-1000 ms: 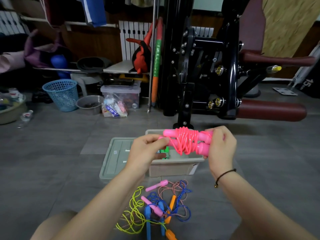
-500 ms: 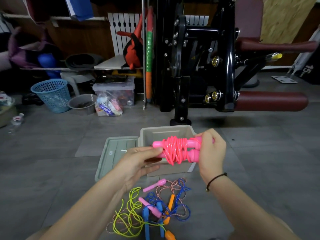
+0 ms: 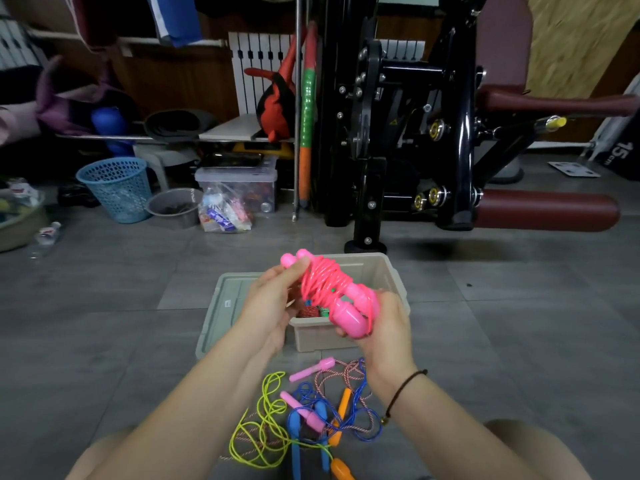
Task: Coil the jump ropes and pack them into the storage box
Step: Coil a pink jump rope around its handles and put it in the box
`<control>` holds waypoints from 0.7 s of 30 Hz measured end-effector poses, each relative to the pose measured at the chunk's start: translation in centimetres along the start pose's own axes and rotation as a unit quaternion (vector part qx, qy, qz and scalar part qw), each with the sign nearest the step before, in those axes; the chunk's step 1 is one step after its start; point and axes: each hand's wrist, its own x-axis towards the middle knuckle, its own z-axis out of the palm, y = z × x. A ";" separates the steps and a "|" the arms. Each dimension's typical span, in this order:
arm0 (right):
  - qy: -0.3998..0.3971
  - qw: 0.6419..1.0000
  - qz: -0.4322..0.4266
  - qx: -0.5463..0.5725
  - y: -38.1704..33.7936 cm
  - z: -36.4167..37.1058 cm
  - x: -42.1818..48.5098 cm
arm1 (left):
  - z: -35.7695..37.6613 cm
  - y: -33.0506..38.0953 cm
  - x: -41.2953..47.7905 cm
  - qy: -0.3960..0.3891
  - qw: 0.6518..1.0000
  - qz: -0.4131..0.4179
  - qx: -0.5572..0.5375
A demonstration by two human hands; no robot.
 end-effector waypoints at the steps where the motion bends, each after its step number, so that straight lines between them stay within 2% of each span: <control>1: -0.019 0.999 0.035 0.037 0.0 0.1 -0.3 | 0.2 0.1 -0.3 -0.002 1.000 0.015 -0.010; 5: -0.077 0.973 0.151 0.158 -0.1 1.1 -1.6 | 0.9 -0.3 -0.6 0.047 0.991 0.098 -0.075; 8: -0.063 0.956 0.186 0.220 0.3 2.1 -1.6 | 1.5 -0.3 -0.3 0.057 0.984 0.140 -0.098; 14: -0.055 0.930 0.227 0.284 1.7 3.9 -1.3 | 2.2 -0.7 0.8 0.105 0.970 0.221 0.004; 17: -0.034 0.926 0.226 0.300 1.5 4.4 -1.1 | 2.4 -0.6 1.6 0.076 0.972 0.223 0.013; 21: -0.042 0.925 0.223 0.306 0.8 4.7 -0.2 | 2.9 -0.3 2.4 0.034 0.981 0.185 -0.046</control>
